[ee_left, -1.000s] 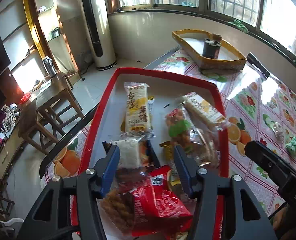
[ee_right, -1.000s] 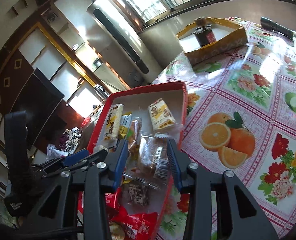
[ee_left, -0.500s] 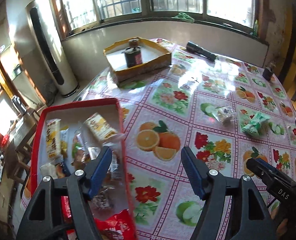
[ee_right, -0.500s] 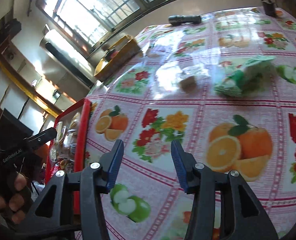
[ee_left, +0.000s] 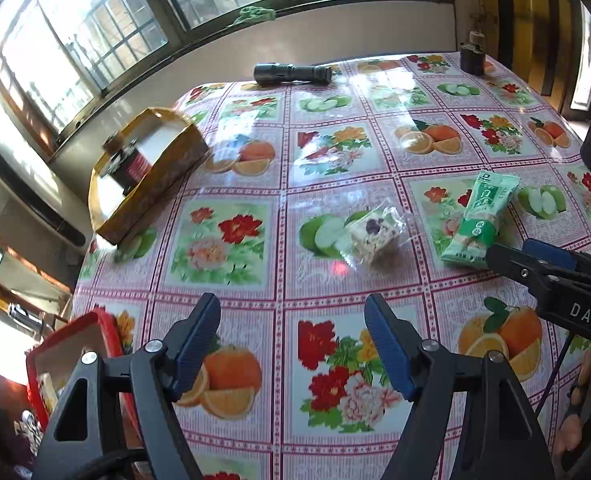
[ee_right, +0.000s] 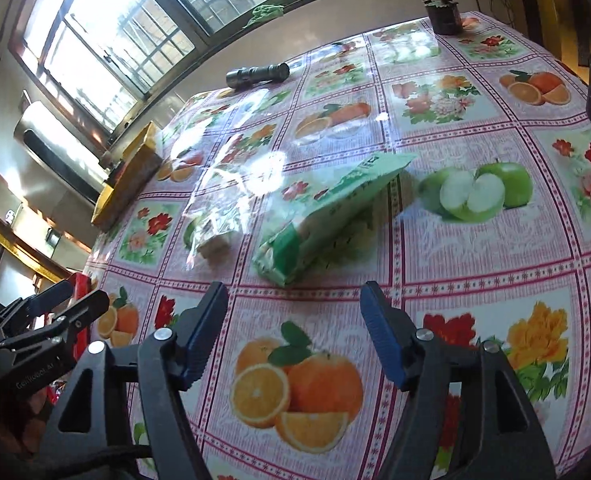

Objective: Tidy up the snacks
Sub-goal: 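Move both tools back toward the last snacks on the table, then grasp the clear purple-filled packet with the left tool while the right tool grasps the green-and-white bar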

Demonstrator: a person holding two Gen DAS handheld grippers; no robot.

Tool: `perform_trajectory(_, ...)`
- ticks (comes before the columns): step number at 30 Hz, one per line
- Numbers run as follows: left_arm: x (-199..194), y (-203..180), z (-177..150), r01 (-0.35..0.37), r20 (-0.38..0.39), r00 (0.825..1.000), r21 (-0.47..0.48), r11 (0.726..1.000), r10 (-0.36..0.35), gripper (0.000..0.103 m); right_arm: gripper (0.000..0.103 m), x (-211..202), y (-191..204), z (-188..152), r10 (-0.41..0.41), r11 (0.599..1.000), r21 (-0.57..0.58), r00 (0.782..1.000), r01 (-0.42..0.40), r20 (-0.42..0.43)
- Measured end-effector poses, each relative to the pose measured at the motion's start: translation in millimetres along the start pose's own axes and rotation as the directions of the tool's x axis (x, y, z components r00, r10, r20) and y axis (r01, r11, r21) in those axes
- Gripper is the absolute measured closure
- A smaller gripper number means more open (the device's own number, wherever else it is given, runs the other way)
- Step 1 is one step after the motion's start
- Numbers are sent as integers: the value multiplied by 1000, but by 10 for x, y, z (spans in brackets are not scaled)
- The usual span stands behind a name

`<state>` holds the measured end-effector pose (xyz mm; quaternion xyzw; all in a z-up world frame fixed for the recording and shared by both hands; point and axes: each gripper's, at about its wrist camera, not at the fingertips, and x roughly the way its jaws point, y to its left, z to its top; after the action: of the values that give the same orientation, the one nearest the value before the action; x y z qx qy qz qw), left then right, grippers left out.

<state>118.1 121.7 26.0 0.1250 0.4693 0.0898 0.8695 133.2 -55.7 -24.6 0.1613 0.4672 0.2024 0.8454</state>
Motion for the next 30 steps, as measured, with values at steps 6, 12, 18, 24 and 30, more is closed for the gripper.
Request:
perform_trajectory(6, 295, -229, 221, -29, -33, 999, 124, 992, 34, 29, 33, 286, 55, 226, -82, 996, -29, 996, 81, -36)
perform_trajectory(12, 505, -496, 374, -20, -39, 999, 241, 970, 30, 29, 33, 452, 119, 351, -208, 967, -154, 978, 205, -9)
perform_trajectory(18, 732, -672, 453, -28, -40, 998, 285, 958, 41, 29, 67, 449, 21, 415, -246, 937, -253, 969, 241, 14)
perform_trajectory(24, 743, -720, 450, -17, -58, 998, 253, 967, 32, 73, 74, 376, -113, 442, -213, 949, -235, 977, 212, 22)
perform_trajectory(30, 574, -675, 317, 25, -73, 997, 188, 982, -12, 82, 74, 256, -124, 379, -166, 964, -209, 986, 165, 14)
